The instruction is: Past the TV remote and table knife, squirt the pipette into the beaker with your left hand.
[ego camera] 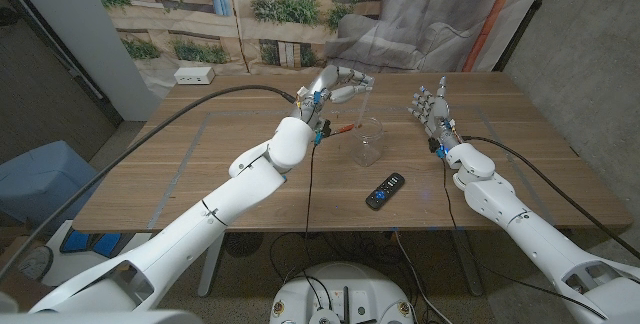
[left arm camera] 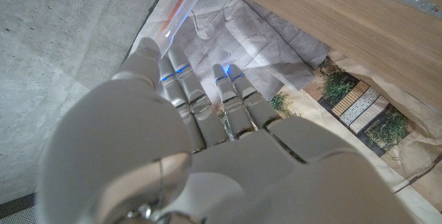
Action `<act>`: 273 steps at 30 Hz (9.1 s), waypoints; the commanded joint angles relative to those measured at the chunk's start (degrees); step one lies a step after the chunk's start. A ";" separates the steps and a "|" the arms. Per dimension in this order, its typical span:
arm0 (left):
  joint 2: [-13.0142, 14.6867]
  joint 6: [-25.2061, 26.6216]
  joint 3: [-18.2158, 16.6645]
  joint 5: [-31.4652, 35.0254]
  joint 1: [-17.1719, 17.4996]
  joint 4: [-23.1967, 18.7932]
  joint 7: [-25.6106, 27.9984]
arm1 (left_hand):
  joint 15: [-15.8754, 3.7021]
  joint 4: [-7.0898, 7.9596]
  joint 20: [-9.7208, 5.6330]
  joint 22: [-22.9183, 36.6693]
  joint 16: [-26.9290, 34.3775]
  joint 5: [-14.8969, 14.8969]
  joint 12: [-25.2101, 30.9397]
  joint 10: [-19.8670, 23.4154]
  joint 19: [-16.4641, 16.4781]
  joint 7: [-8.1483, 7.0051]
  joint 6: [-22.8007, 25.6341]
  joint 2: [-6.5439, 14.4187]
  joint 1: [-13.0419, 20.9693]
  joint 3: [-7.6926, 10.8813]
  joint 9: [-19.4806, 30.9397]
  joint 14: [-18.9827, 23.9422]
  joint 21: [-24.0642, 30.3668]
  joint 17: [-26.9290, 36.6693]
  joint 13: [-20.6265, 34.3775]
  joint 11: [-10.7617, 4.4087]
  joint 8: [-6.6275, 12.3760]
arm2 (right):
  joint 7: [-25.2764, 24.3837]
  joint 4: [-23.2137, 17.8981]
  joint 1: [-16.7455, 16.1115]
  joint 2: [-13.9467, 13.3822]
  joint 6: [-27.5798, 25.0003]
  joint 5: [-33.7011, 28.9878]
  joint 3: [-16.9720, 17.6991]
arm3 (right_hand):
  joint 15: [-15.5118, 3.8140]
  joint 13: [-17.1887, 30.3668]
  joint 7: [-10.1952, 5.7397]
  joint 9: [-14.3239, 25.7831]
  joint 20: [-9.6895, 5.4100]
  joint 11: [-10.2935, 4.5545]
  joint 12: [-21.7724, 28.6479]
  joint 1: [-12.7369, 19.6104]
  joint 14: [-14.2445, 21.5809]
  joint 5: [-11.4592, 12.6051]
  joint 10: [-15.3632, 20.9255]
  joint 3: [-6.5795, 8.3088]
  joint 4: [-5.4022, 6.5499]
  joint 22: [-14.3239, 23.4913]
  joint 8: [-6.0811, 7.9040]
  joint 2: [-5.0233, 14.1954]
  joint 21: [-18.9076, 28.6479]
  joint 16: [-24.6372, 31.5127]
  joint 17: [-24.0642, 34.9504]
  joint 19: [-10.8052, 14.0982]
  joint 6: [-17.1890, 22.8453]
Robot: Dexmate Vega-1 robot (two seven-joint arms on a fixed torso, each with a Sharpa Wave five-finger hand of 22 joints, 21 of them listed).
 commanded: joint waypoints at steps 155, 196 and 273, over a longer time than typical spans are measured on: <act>1.89 -29.27 -6.34 1.07 6.67 22.81 5.44 | -6.93 -0.52 -2.24 0.32 0.03 0.22 0.45 -1.99 -0.91 -0.98 -1.51 0.44 -2.29 1.60 0.03 -1.19 0.07 0.11 -0.02 -0.35 0.29 | -0.05 -0.06 0.01 0.00 -0.04 -0.01 -0.01 | -4.53 0.19 -0.49 0.17 -0.02 -0.23 0.28 0.01 -0.64 0.33 -0.09 -0.37 0.03 0.31 0.38 3.33 0.23 0.12 0.27 0.17 0.16; 1.92 -28.20 -5.44 2.03 6.01 23.15 5.59 | -9.30 -1.07 -3.94 0.25 0.64 -0.25 1.96 5.83 0.38 -0.45 5.33 1.78 1.39 3.78 -0.10 2.13 0.43 0.44 -0.15 -0.25 2.15 | -0.03 -0.04 0.02 -0.01 -0.04 0.00 0.00 | -4.49 0.17 -0.57 0.17 0.00 -0.20 0.31 0.00 -0.59 0.32 0.03 -0.37 0.03 0.31 0.35 3.33 0.23 0.15 0.27 0.17 0.08; 2.74 -25.15 -5.75 -1.65 5.32 22.49 2.85 | -8.97 0.67 -3.52 0.40 -0.22 -0.55 0.10 1.45 1.57 -0.18 0.52 -0.88 -4.41 3.93 -0.08 7.22 0.36 0.16 0.01 0.06 0.08 | -0.04 -0.08 -0.01 -0.03 -0.04 0.00 0.01 | -4.55 0.17 -0.49 0.17 -0.02 -0.38 0.27 0.00 -0.60 0.32 -0.08 -0.37 0.03 0.31 0.37 3.33 0.23 0.14 0.27 0.16 0.14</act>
